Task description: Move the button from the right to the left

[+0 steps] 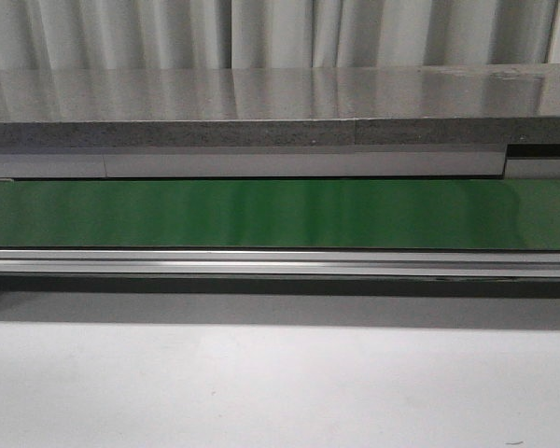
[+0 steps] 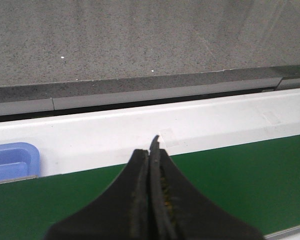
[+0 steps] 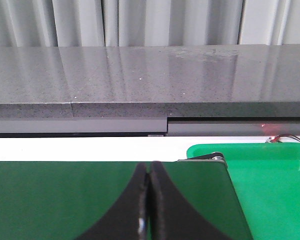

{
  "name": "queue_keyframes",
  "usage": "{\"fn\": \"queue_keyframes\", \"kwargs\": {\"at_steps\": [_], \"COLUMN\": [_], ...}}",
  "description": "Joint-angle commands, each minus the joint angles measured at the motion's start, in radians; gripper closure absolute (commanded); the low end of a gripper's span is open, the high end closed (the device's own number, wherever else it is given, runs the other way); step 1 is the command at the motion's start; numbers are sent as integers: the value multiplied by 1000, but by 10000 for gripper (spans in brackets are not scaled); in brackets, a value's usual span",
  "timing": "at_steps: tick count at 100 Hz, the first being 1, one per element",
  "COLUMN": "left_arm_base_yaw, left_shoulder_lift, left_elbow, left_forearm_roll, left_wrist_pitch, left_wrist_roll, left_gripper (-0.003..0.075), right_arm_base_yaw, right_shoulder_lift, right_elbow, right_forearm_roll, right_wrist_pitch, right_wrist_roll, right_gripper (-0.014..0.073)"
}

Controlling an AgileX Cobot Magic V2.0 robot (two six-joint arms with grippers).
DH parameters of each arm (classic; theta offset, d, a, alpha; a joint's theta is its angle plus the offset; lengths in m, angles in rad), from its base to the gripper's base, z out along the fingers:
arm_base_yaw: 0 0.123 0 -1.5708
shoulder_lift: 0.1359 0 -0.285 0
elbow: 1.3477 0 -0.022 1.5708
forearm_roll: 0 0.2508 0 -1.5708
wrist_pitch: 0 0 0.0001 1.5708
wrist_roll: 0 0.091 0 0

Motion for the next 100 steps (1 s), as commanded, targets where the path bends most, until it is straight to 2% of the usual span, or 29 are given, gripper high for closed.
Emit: {"fn": "queue_keyframes", "kwargs": {"at_steps": [1,43,62,100], "left_arm_base_yaw": [-7,-17,-76,-80], "left_shoulder_lift": [-56,-212,-291,-490], "left_elbow": [15,197,324,505], "left_forearm_roll": [-41,-32,-26,-26], "left_wrist_pitch": [-79,-175,-352,-422], "left_wrist_roll": [-8,-8,-8,-7], "left_gripper": [741,741,741,741], "right_arm_base_yaw": [1,1,1,1], "right_shoulder_lift": [5,5,5,5], "right_elbow": [-28,-28,-28,-28], "right_forearm_roll": [5,5,5,5], "right_wrist_pitch": [-72,-72,-72,-72], "right_wrist_roll": [-4,-4,-4,-4], "right_gripper": [661,661,661,661]}}
